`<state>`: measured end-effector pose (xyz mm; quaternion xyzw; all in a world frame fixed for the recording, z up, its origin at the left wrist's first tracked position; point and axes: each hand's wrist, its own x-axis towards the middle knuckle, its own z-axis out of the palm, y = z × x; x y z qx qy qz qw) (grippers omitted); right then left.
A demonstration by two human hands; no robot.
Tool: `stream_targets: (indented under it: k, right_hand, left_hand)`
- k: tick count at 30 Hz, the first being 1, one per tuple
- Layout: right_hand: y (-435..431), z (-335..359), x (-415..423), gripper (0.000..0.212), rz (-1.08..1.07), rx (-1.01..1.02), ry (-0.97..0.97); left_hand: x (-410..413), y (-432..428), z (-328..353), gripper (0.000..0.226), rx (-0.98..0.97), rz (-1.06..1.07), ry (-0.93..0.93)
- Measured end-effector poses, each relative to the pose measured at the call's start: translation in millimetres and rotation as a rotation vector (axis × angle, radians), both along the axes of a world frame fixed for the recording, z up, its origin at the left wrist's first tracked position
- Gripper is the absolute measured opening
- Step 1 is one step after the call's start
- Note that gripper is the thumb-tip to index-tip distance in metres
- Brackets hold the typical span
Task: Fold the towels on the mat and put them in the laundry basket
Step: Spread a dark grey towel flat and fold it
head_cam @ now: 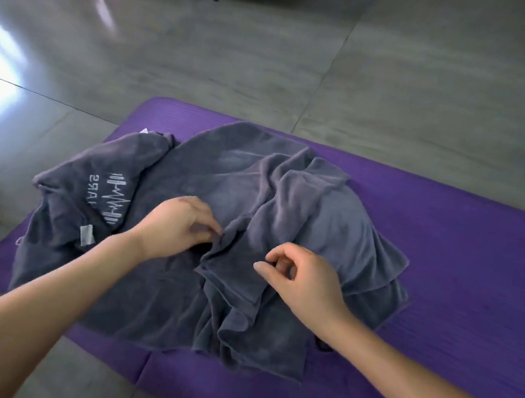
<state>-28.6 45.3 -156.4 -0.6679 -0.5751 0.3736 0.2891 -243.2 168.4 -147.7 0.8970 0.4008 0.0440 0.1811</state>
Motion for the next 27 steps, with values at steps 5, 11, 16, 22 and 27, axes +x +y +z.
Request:
stream_targets:
  k: [5,11,16,22,27]
  right_hand:
    - [-1.5,28.7,-7.8,0.036,-0.145,-0.044,0.244]
    - [-19.4,91.4,15.9,0.030,-0.312,0.048,0.335]
    - [-37.4,129.5,61.7,0.026,-0.315,0.226,0.123]
    - [-80.7,163.4,137.0,0.012,-0.278,0.398,0.160]
    - [-115.1,221.8,259.6,0.020,-0.390,0.608,-0.061]
  left_hand:
    - [43.2,-0.5,73.8,0.011,-0.111,0.075,-0.014]
    - [106.1,-30.6,156.9,0.011,-0.101,-0.060,-0.072]
    - [145.4,-60.2,198.8,0.019,0.000,-0.089,-0.198]
    - [200.3,-112.1,246.8,0.014,0.057,-0.092,-0.321]
    - [303.9,-151.8,283.0,0.015,0.221,-0.151,-0.320]
